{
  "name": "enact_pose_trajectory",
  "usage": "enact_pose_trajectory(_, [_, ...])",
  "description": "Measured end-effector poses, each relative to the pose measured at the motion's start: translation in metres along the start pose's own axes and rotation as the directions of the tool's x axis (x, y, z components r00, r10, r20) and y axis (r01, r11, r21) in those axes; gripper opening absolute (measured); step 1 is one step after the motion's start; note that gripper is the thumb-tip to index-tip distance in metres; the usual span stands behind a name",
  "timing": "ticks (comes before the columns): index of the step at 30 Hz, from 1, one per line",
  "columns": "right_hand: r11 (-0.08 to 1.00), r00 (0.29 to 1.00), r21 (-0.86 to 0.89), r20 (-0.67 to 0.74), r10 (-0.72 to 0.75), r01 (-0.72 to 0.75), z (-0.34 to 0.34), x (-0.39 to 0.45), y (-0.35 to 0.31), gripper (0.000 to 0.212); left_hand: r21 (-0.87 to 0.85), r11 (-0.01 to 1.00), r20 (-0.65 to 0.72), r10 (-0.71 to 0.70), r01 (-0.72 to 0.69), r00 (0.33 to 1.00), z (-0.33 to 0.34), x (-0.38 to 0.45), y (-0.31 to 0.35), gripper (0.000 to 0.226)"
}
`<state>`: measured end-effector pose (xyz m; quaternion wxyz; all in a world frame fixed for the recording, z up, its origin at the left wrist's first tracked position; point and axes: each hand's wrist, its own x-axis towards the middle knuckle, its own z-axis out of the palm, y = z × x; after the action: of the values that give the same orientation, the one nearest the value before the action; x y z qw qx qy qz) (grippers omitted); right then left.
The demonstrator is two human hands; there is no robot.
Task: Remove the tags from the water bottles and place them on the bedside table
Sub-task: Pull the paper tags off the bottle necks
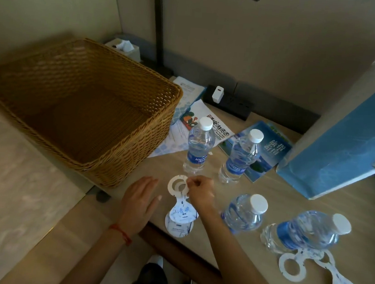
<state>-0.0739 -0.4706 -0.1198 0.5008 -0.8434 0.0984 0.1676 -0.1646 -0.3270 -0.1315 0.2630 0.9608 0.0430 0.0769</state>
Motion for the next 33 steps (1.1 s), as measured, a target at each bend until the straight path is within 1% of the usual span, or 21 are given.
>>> enact_pose_trajectory(4, [0.996,0.999,-0.079,-0.046,0.029,-0.032,0.010,0.014,0.019,0.017,0.038,0.999,0.067,-0.024,0.021,0.997,0.000,0.002,-0.005,0.077])
enact_pose_trajectory(10, [0.979,0.994,-0.191,-0.091,0.059,-0.076,0.016,0.026,0.028,0.019,0.019,1.000,0.100,-0.024,0.022,0.995,0.000,0.007,-0.004,0.080])
enact_pose_trajectory(12, [0.969,0.993,-0.231,-0.101,0.062,-0.083,0.016,0.026,0.029,0.020,0.003,1.000,0.106,-0.015,0.015,0.994,0.001,0.010,-0.003,0.075])
enact_pose_trajectory(15, [0.936,0.994,-0.344,-0.096,0.042,-0.073,0.013,0.024,0.025,0.025,-0.009,1.000,0.090,-0.012,0.013,0.996,0.002,0.013,-0.002,0.061])
enact_pose_trajectory(17, [0.923,0.996,-0.383,-0.087,0.000,-0.034,0.009,0.019,0.017,0.029,-0.025,1.000,0.082,-0.010,0.012,0.997,0.001,0.016,0.000,0.061])
enact_pose_trajectory(18, [0.929,0.996,-0.370,-0.083,-0.021,-0.011,0.006,0.016,0.013,0.030,-0.032,0.999,0.072,-0.005,0.007,0.997,0.000,0.018,0.002,0.060])
enact_pose_trajectory(21, [0.968,0.993,-0.240,-0.070,-0.096,0.076,-0.003,-0.001,-0.005,0.031,-0.056,0.998,0.037,0.016,-0.014,0.999,-0.003,0.025,0.006,0.058])
enact_pose_trajectory(23, [0.960,0.975,-0.208,-0.087,-0.206,0.184,-0.013,-0.015,-0.022,0.031,-0.088,0.996,0.010,0.027,-0.026,1.000,-0.005,0.031,0.010,0.060])
enact_pose_trajectory(26, [0.917,0.909,-0.122,-0.138,-0.394,0.379,-0.036,-0.039,-0.053,0.027,-0.156,0.987,-0.017,0.040,-0.043,0.999,-0.009,0.043,0.018,0.063])
enact_pose_trajectory(29, [0.839,0.818,-0.053,-0.196,-0.541,0.542,-0.069,-0.056,-0.079,0.026,-0.236,0.967,-0.084,0.082,-0.100,0.993,-0.014,0.059,0.030,0.051])
enact_pose_trajectory(31, [0.811,0.783,-0.028,-0.241,-0.573,0.585,-0.093,-0.056,-0.087,0.027,-0.290,0.948,-0.129,0.100,-0.134,0.987,-0.015,0.071,0.038,0.047])
enact_pose_trajectory(33, [0.814,0.771,-0.050,-0.291,-0.566,0.579,-0.115,-0.048,-0.086,0.030,-0.363,0.924,-0.132,0.079,-0.123,0.988,-0.014,0.084,0.046,0.051])
